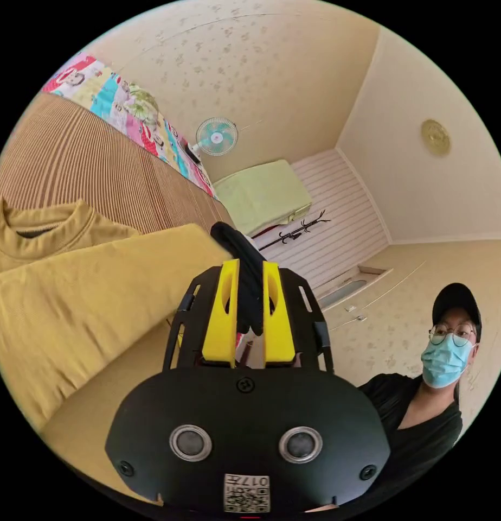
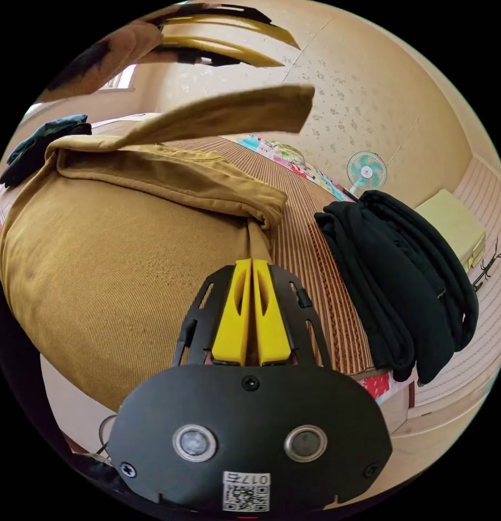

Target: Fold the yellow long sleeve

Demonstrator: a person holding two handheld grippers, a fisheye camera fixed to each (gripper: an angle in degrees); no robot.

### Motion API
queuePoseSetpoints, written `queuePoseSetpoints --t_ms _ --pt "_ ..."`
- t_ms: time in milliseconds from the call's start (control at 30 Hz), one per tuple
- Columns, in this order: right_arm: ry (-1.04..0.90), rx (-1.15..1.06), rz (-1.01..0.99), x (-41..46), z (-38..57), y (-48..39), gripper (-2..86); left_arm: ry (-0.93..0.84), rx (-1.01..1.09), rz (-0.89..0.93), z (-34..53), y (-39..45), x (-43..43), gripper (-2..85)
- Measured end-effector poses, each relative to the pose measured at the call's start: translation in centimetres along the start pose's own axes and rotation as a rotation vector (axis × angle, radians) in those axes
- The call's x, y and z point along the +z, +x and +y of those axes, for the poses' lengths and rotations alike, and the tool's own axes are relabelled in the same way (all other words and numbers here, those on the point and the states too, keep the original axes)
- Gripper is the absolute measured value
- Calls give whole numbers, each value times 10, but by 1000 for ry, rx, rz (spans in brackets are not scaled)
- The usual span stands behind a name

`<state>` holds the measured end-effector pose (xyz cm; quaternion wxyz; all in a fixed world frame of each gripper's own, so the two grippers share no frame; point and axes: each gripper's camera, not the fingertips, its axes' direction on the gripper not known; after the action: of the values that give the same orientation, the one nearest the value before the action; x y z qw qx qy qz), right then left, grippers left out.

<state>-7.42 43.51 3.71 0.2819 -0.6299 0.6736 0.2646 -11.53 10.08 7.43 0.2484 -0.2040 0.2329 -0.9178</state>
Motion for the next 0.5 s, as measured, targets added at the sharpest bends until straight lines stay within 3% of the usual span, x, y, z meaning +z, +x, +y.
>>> queuePoseSetpoints --t_ms 100,233,267,333,500 --pt "-4 -1 2 -1 -2 3 1 52 -5 -71 47 -10 -15 77" --pt "-33 -1 -28 -5 -11 14 2 120 -9 -608 130 18 -60 76" --pt "-58 7 -90 -8 -16 25 2 136 -49 -792 149 24 -70 73" --pt "-107 59 -237 -17 -24 52 2 119 -126 -979 169 19 -77 67" --pt "-58 193 -541 -65 -30 102 3 -68 -180 -1005 173 -29 -48 35"
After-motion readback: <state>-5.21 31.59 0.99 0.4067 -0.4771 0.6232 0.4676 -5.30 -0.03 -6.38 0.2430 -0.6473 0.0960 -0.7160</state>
